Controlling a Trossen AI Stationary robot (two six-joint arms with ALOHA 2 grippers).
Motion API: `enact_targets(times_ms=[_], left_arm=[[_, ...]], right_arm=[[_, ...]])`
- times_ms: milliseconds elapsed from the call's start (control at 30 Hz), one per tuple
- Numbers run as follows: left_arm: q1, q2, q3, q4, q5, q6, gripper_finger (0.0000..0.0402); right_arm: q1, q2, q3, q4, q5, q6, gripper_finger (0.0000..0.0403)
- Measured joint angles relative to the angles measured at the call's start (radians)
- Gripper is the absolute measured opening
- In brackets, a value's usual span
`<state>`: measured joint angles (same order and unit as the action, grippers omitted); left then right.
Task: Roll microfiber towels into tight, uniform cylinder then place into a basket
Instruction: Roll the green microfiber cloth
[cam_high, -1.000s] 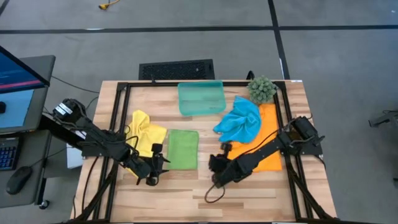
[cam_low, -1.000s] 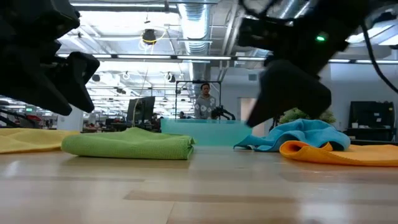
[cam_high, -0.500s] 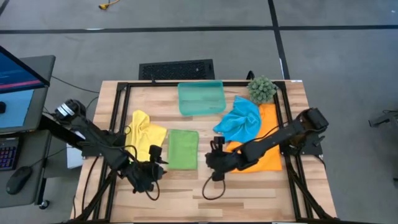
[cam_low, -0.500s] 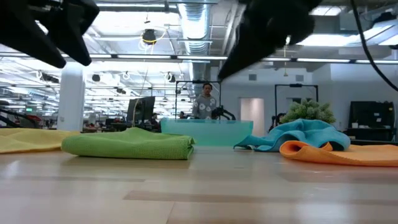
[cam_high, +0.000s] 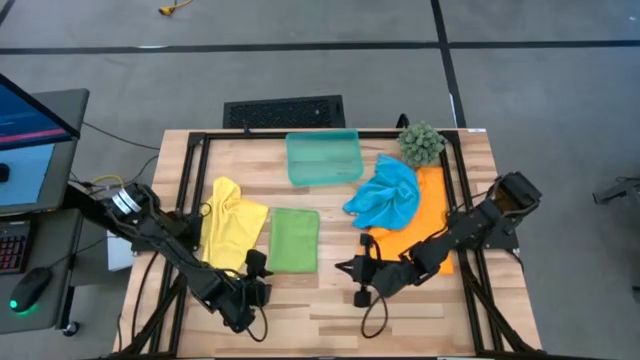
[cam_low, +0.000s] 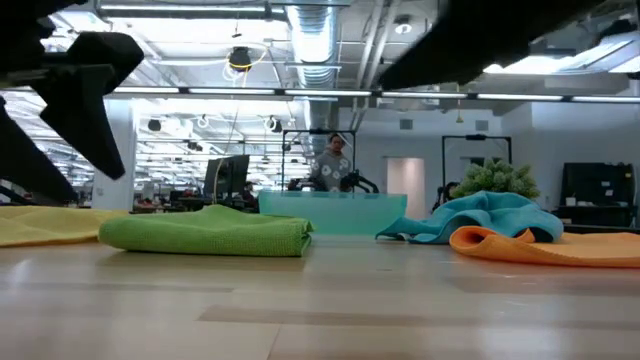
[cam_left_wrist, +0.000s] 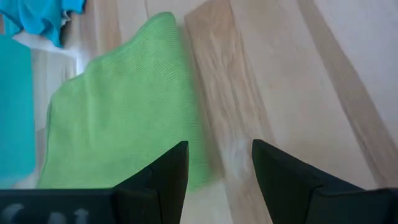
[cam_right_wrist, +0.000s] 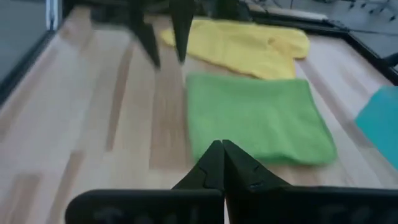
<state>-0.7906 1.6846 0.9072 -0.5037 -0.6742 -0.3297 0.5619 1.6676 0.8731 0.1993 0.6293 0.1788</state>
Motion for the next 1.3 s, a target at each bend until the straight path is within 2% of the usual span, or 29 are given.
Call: enact_targets(times_ms=[133, 300, 467, 667, 833, 1000, 1133, 1300], left_arm=[[0.02, 0.018, 0.022, -0.013, -0.02, 0.003, 0.0171], [0.048, 0.019, 0.008, -0.017, -0.012, -0.008, 0.0171], [0.061, 0.019, -0.034, -0.023, 0.016, -0.026, 0.0171], [0.065, 0.019, -0.091, 0.088, 0.022, -0.028, 0.0171], [0.097, 0.019, -0.125, 0.131, 0.032, -0.015, 0.0171], [0.118, 0.015, -0.154, 0.158, 0.035, -0.028, 0.0171], [0.119, 0.014, -0.171, 0.187, 0.031, -0.027, 0.0171], [0.123, 0.015, -0.172, 0.193, 0.03, -0.025, 0.0171]], right_arm=[[-0.031, 0.047, 0.005, 0.083, -0.048, -0.068, 0.004], [-0.07, 0.126, 0.027, 0.094, -0.151, -0.091, 0.0086], [-0.083, 0.215, 0.087, 0.1, -0.166, -0.225, 0.0127], [-0.095, 0.337, 0.188, 0.134, -0.239, -0.333, 0.016], [-0.129, 0.351, 0.213, 0.121, -0.315, -0.326, 0.0179], [-0.167, 0.35, 0.207, 0.088, -0.325, -0.253, 0.0197], [-0.183, 0.35, 0.205, 0.024, -0.333, -0.25, 0.0202], [-0.204, 0.35, 0.207, 0.033, -0.345, -0.245, 0.0203]])
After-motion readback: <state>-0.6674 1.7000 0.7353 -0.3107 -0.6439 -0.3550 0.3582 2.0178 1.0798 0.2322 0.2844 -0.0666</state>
